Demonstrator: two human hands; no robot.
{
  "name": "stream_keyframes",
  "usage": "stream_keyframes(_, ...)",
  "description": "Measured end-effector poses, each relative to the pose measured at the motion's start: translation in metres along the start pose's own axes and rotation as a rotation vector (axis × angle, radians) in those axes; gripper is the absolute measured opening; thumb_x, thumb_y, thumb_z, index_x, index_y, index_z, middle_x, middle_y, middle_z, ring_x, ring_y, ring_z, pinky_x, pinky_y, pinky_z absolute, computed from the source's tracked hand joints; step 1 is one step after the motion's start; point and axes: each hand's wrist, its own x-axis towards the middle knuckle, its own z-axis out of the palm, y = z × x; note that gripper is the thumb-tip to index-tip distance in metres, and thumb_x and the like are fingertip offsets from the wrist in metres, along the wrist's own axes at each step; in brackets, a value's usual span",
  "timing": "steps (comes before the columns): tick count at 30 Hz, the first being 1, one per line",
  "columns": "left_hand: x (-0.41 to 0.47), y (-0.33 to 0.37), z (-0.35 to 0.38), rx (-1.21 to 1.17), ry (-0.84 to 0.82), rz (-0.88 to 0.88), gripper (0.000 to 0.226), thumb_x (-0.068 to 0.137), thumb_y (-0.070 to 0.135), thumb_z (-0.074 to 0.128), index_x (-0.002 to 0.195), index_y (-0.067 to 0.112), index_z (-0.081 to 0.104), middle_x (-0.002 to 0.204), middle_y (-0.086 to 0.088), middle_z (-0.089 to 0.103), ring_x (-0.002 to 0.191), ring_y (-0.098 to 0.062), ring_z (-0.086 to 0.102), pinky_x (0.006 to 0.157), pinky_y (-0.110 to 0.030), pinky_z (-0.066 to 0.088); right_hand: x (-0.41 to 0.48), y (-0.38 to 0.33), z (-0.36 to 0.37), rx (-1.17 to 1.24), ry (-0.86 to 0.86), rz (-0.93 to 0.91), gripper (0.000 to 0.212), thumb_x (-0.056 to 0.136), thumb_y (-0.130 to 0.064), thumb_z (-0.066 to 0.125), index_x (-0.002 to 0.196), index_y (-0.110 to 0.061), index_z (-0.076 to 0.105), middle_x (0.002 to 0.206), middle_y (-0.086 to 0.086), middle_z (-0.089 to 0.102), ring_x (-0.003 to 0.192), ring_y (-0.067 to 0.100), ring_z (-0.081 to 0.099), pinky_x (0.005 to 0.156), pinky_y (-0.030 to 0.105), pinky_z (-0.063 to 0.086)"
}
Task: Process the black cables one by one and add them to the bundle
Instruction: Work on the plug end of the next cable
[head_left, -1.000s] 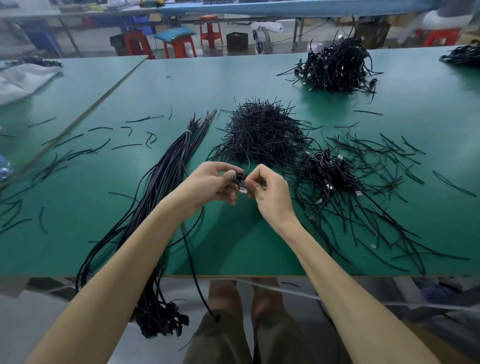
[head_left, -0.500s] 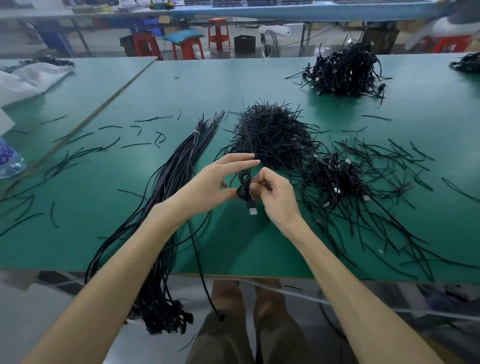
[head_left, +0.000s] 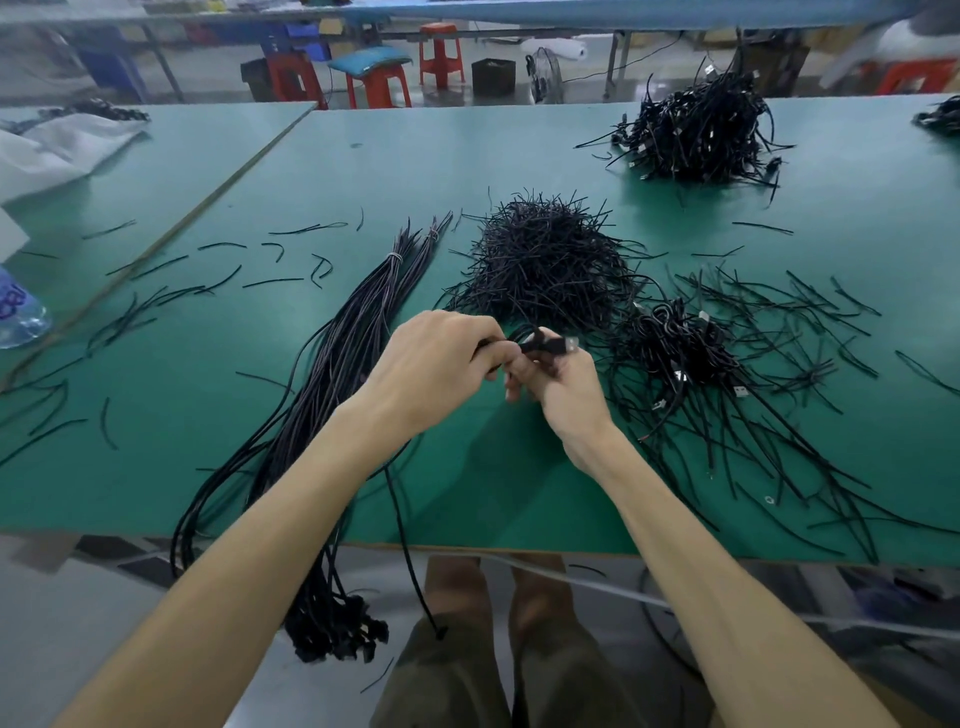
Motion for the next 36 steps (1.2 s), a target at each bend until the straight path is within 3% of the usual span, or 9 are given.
stream_keyframes(2, 0.000, 0.004, 0.006, -0.115, -0.008, -0.136, 0.029, 0.100, 0.046, 0.057, 0.084, 0.027, 0.070, 0.068, 0.015, 0.069, 0.056, 0.002, 0.054, 0.058, -0.030, 0.040, 0.001, 0.003, -0.001, 0.007, 0.017, 0.017, 0.015, 0.101, -0.003, 0.058, 0.090, 0.003, 0.066, 0.073, 0.011, 0.066, 0.059, 0.014, 0.058, 0.063, 0.017, 0.044)
stream_keyframes(6, 0.002, 0.010, 0.017, -0.337, -0.021, -0.340, 0.025, 0.098, 0.045, 0.060, 0.084, 0.027, 0.069, 0.064, 0.020, 0.071, 0.069, -0.004, 0.067, 0.072, -0.035, 0.056, 0.002, 0.008, -0.001, -0.018, 0.030, 0.025, 0.015, 0.101, -0.003, 0.058, 0.089, 0.001, 0.066, 0.075, 0.011, 0.069, 0.063, 0.017, 0.058, 0.066, 0.024, 0.047)
stream_keyframes(10, 0.003, 0.014, 0.016, -0.475, -0.051, -0.422, 0.023, 0.099, 0.040, 0.060, 0.080, 0.028, 0.063, 0.063, 0.015, 0.073, 0.042, -0.002, 0.051, 0.055, -0.028, 0.046, 0.002, 0.009, 0.000, -0.002, 0.060, 0.011, 0.016, 0.100, -0.002, 0.059, 0.086, -0.007, 0.065, 0.073, 0.011, 0.067, 0.063, 0.020, 0.057, 0.069, 0.032, 0.048)
stream_keyframes(14, 0.005, 0.019, 0.010, -0.560, -0.160, -0.438, 0.028, 0.103, 0.029, 0.054, 0.083, 0.017, 0.069, 0.069, 0.008, 0.076, 0.038, -0.015, 0.055, 0.050, -0.020, 0.044, 0.001, 0.009, -0.001, -0.018, 0.073, 0.012, 0.015, 0.097, -0.006, 0.059, 0.083, -0.009, 0.064, 0.066, -0.002, 0.067, 0.064, 0.015, 0.059, 0.069, 0.029, 0.047)
stream_keyframes(18, 0.004, 0.019, 0.002, -0.757, -0.260, -0.508, 0.033, 0.107, 0.015, 0.040, 0.100, -0.004, 0.066, 0.080, -0.003, 0.079, 0.037, -0.018, 0.056, 0.045, -0.021, 0.046, 0.001, 0.008, -0.001, -0.007, 0.096, 0.020, 0.025, 0.095, -0.002, 0.059, 0.075, -0.017, 0.058, 0.063, -0.004, 0.060, 0.068, 0.019, 0.053, 0.072, 0.038, 0.044)
stream_keyframes(23, 0.000, 0.020, -0.007, -0.977, -0.337, -0.570, 0.033, 0.106, 0.007, 0.035, 0.102, -0.004, 0.066, 0.092, -0.010, 0.079, 0.042, -0.020, 0.053, 0.050, -0.023, 0.050, 0.001, 0.003, 0.000, 0.017, 0.068, 0.019, 0.029, 0.088, 0.010, 0.055, 0.074, -0.016, 0.055, 0.059, -0.013, 0.054, 0.062, 0.009, 0.048, 0.067, 0.029, 0.041)
stream_keyframes(27, -0.001, 0.028, -0.013, -1.279, -0.302, -0.607, 0.031, 0.103, 0.001, 0.044, 0.086, -0.001, 0.070, 0.091, -0.013, 0.078, 0.046, -0.016, 0.057, 0.054, -0.025, 0.053, -0.001, -0.003, 0.001, 0.037, 0.069, -0.009, 0.015, 0.082, -0.005, 0.057, 0.071, -0.014, 0.052, 0.056, -0.011, 0.054, 0.054, 0.006, 0.049, 0.057, 0.018, 0.041)
stream_keyframes(31, -0.003, 0.036, -0.011, -1.114, -0.352, -0.491, 0.024, 0.102, 0.005, 0.043, 0.095, 0.000, 0.065, 0.095, -0.015, 0.078, 0.052, -0.017, 0.063, 0.072, -0.034, 0.054, -0.002, -0.001, -0.001, 0.033, 0.084, -0.009, 0.030, 0.090, 0.008, 0.059, 0.070, -0.012, 0.049, 0.056, -0.015, 0.049, 0.053, 0.002, 0.046, 0.055, 0.014, 0.039)
stream_keyframes(36, -0.002, 0.022, 0.000, -0.824, -0.219, -0.466, 0.028, 0.105, 0.020, 0.056, 0.125, 0.000, 0.058, 0.074, -0.007, 0.070, 0.045, -0.017, 0.053, 0.053, -0.029, 0.046, -0.003, -0.003, -0.001, 0.020, 0.063, 0.018, 0.030, 0.097, 0.006, 0.056, 0.074, -0.012, 0.052, 0.061, -0.002, 0.057, 0.058, 0.013, 0.049, 0.060, 0.020, 0.042)
